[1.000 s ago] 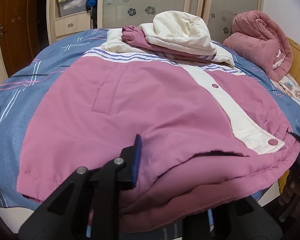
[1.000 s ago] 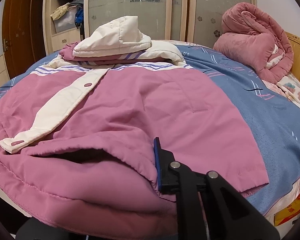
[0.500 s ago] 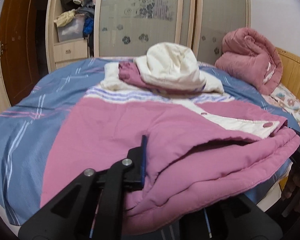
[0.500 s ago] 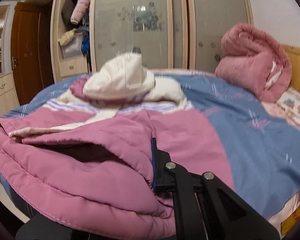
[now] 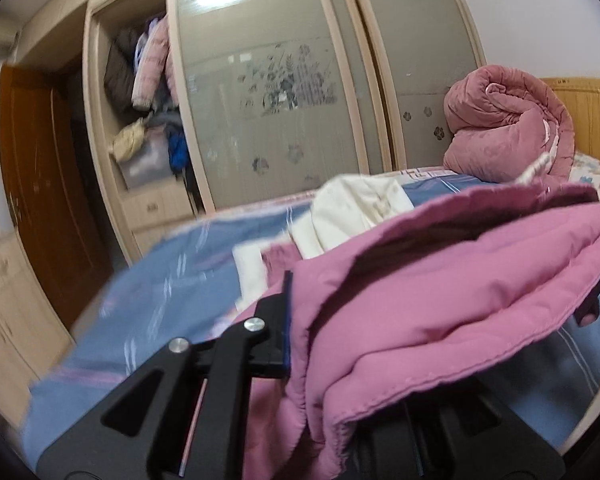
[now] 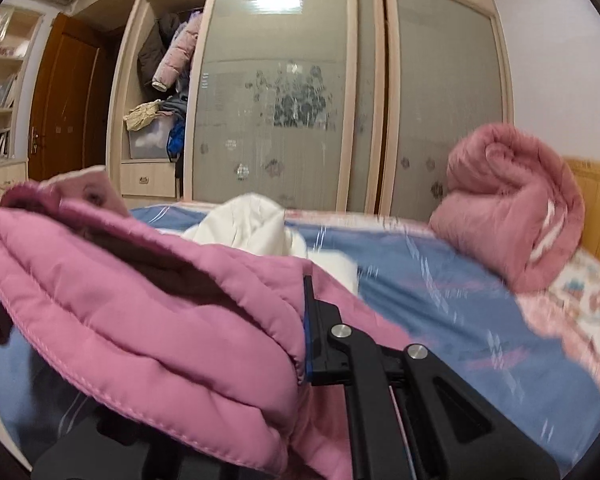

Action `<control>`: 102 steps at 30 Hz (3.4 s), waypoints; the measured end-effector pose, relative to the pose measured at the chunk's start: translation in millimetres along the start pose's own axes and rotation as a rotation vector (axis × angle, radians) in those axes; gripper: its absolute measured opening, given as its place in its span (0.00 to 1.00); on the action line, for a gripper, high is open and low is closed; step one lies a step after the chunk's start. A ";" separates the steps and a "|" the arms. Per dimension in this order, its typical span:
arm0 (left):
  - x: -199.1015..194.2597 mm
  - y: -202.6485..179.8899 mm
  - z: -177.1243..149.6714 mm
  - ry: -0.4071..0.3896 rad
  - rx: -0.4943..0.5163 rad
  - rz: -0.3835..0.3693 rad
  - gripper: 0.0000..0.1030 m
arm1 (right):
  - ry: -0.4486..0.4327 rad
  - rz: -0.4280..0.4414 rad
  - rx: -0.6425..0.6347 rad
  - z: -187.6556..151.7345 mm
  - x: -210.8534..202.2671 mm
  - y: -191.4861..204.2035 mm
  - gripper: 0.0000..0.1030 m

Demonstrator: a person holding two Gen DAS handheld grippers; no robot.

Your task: Fold large clothes

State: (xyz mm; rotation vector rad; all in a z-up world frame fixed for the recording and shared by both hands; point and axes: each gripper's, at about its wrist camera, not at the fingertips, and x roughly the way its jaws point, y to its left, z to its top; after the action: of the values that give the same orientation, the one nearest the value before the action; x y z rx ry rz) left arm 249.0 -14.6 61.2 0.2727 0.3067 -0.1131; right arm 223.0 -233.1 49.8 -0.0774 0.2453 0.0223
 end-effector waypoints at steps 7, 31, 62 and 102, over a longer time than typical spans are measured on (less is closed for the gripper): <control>67.6 8.5 64.7 0.006 0.143 0.032 0.08 | 0.028 0.004 -0.096 65.2 69.2 -8.4 0.06; 349.6 23.2 53.6 0.207 0.251 0.191 0.92 | 0.329 -0.023 -0.045 65.6 337.4 -21.4 0.83; 382.2 -27.6 71.9 0.130 0.088 0.130 0.98 | 0.299 -0.002 0.039 79.4 415.0 5.9 0.99; 348.6 192.9 -2.5 0.096 -0.672 0.277 0.98 | 0.133 -0.217 1.010 -67.6 346.4 -210.0 0.99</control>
State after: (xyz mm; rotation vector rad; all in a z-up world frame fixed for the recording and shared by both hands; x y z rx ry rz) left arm 607.6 146.8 -2.3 -0.3481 0.3819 0.2763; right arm 549.2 -443.4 -84.4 0.9016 0.3559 -0.3234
